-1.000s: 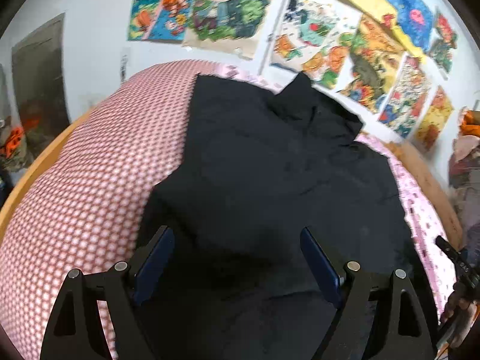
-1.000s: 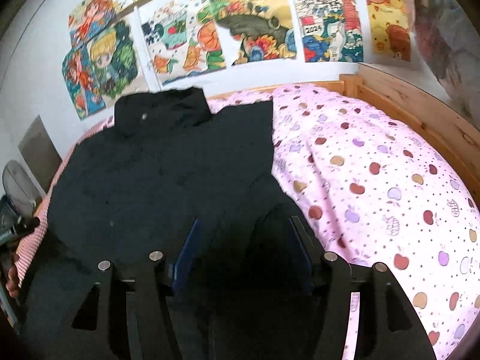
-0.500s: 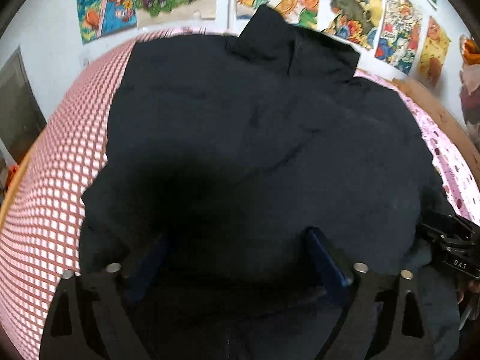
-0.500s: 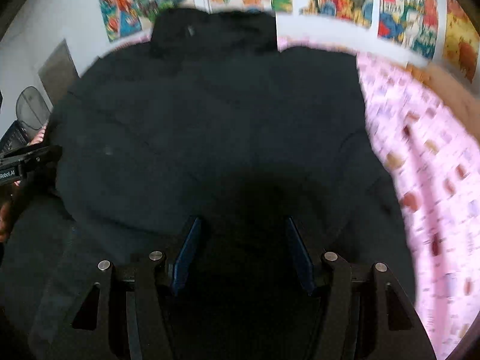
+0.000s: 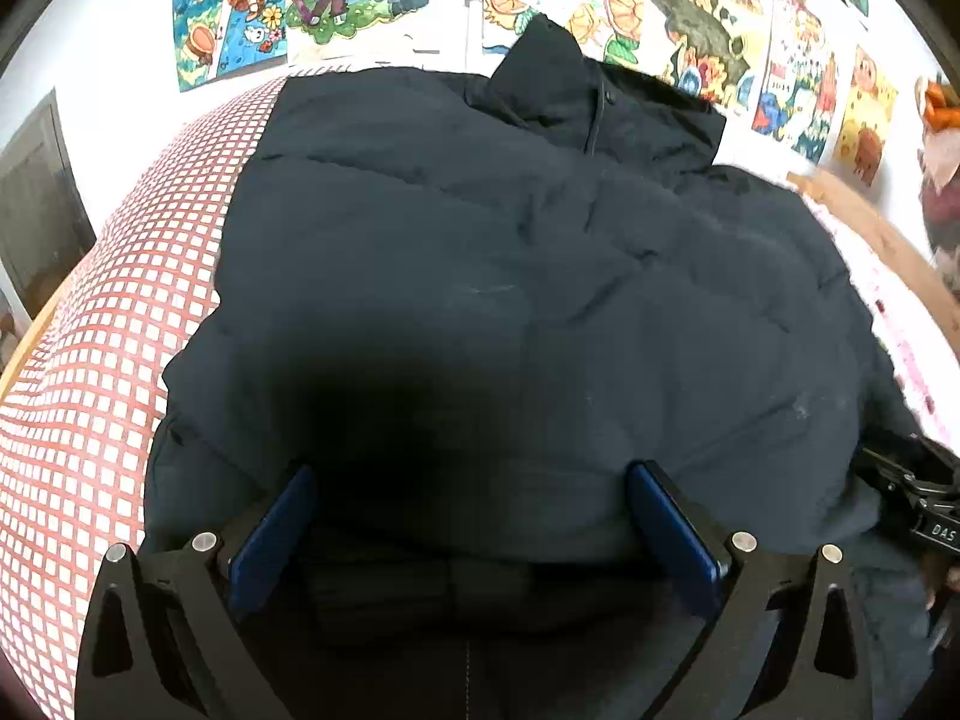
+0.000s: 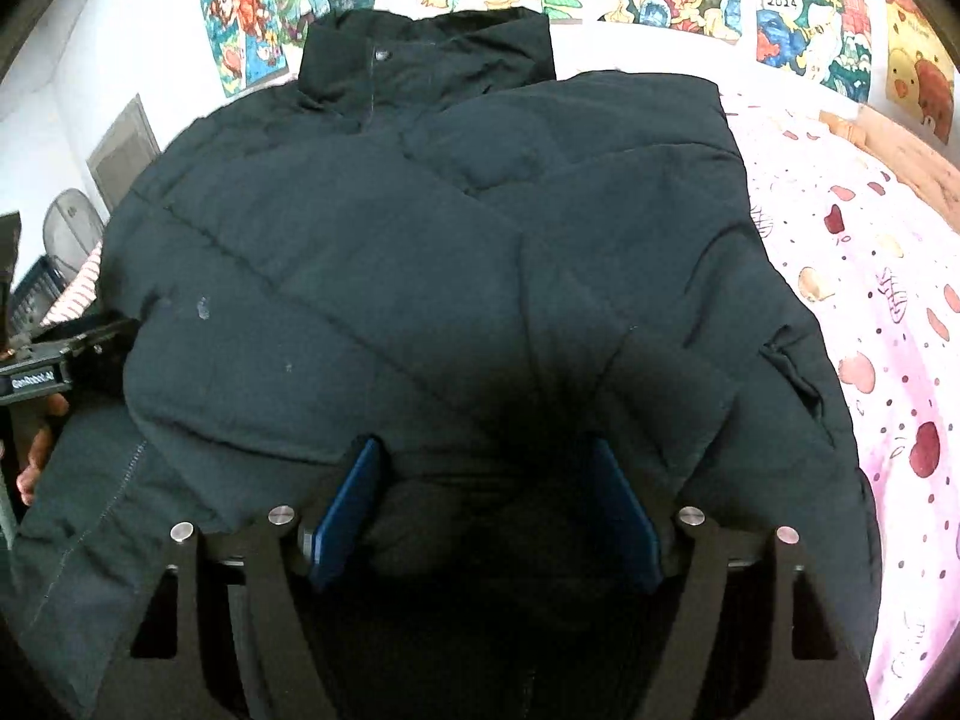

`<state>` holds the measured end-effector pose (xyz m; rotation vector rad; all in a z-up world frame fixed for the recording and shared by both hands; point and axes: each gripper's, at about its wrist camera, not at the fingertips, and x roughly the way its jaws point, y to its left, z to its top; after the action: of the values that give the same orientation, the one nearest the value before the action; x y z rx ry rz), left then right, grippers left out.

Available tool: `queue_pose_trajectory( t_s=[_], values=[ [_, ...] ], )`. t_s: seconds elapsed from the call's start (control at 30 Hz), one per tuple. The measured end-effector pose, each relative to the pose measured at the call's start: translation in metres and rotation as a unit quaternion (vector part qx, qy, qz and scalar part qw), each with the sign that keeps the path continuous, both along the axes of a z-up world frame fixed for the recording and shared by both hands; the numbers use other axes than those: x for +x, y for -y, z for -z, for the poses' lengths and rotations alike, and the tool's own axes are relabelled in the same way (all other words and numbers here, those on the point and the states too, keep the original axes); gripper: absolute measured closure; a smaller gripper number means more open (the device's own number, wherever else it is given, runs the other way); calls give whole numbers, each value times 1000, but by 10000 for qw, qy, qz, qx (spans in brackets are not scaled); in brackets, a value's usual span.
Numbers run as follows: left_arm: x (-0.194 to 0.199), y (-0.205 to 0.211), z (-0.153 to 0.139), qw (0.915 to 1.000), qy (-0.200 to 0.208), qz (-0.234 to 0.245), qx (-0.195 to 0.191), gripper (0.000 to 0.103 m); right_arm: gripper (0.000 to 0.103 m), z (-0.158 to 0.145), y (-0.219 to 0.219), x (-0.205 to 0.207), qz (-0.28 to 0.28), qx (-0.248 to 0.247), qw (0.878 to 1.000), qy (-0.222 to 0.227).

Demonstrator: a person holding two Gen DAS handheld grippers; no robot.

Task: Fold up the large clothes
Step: 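Move both grippers open to the jacket hem, then grasp the hem with both grippers and lift it toward the collar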

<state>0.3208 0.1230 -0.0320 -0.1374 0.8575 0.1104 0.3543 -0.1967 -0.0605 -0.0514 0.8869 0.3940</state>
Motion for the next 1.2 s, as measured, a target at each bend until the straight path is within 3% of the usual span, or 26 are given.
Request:
queue_pose_trajectory(
  t_s=[0.13, 0.33, 0.47, 0.67, 0.8, 0.97, 1.03, 1.07, 1.1, 1.17, 1.2],
  values=[
    [9, -12, -30, 9988, 285, -10, -399, 0, 34, -21, 18, 3, 152, 339, 9990, 236],
    [60, -18, -96, 9964, 846, -50, 2, 0, 34, -70, 23, 44, 350, 398, 9948, 867],
    [120, -23, -128, 9932, 1151, -113, 158, 0, 34, -97, 14, 100, 427, 570, 9945, 769],
    [215, -37, -125, 9933, 1025, -338, -423, 1, 34, -108, -7, 209, 962, 705, 9924, 313],
    [244, -35, -119, 9924, 1054, -172, -613, 19, 40, -101, -26, 255, 1306, 844, 9877, 166],
    [270, -20, -108, 9949, 872, 127, -498, 48, 46, -91, -52, 286, 1350, 669, 9885, 155],
    [277, -15, -104, 9953, 785, 165, -535, 73, 47, -88, -54, 290, 1391, 638, 9881, 157],
    [280, -13, -104, 9944, 795, 215, -661, 81, 54, -88, -55, 291, 1403, 642, 9878, 216],
    [280, -13, -104, 9936, 802, 217, -761, 89, 67, -89, -56, 291, 1402, 637, 9877, 278],
    [274, -14, -104, 9917, 900, 161, -903, 93, 85, -91, -58, 291, 1350, 627, 9882, 362],
    [270, -15, -105, 9908, 966, 164, -930, 94, 87, -92, -59, 291, 1319, 632, 9885, 394]
  ],
)
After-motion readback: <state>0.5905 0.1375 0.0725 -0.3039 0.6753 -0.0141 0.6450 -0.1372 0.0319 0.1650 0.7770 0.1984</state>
